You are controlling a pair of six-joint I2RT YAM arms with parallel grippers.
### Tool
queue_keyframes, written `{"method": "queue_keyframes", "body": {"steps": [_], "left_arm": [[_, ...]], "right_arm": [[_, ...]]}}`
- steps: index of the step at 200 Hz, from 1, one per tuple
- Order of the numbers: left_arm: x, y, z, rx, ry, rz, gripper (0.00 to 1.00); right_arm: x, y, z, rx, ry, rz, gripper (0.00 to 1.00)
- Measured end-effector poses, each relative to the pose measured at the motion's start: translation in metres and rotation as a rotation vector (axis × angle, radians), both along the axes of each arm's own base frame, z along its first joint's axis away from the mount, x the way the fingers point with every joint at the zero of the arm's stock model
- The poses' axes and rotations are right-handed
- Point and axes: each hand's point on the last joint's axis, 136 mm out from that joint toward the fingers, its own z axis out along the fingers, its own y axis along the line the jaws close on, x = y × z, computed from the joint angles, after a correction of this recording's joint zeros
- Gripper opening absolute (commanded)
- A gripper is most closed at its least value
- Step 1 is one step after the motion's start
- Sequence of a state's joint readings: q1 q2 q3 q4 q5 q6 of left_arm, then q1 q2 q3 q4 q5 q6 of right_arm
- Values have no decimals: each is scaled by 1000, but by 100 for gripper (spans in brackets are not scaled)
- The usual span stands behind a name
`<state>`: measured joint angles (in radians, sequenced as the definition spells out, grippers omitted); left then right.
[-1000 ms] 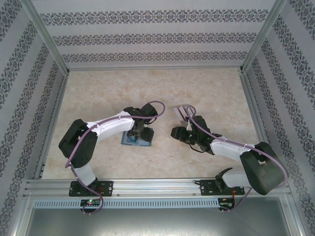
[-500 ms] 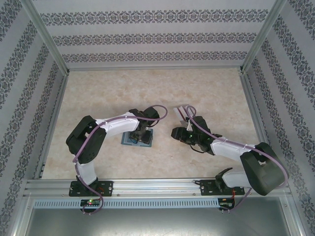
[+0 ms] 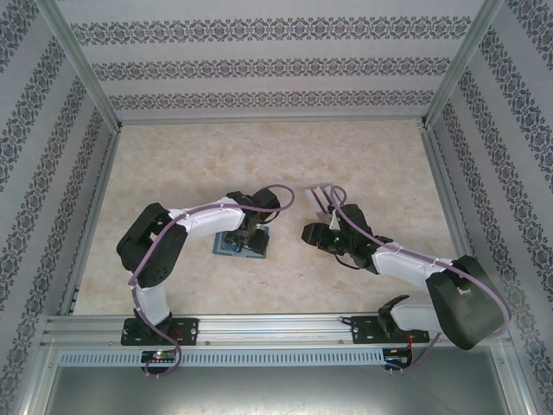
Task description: Put the credit cards into the card holder
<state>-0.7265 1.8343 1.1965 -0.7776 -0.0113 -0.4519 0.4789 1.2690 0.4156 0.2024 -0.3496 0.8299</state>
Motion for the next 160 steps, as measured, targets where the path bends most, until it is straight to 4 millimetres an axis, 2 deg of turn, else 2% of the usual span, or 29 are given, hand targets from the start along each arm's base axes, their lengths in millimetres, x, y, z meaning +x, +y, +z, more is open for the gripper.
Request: {"method": "queue_keyframes", "body": {"steps": [21, 63, 98, 130, 160], "left_arm": [[0, -2, 5, -17, -8, 0, 78], [-1, -8, 3, -47, 4, -3, 76], [0, -8, -4, -37, 11, -2, 55], [1, -6, -5, -26, 7, -1, 52], [3, -4, -6, -10, -5, -1, 43]], "right_arm": [[0, -2, 0, 0, 0, -6, 51], [-2, -3, -4, -5, 10, -6, 51], [-2, -3, -4, -5, 10, -6, 51], [-2, -3, -4, -5, 9, -6, 51], [-2, -3, -4, -5, 10, -6, 50]]}}
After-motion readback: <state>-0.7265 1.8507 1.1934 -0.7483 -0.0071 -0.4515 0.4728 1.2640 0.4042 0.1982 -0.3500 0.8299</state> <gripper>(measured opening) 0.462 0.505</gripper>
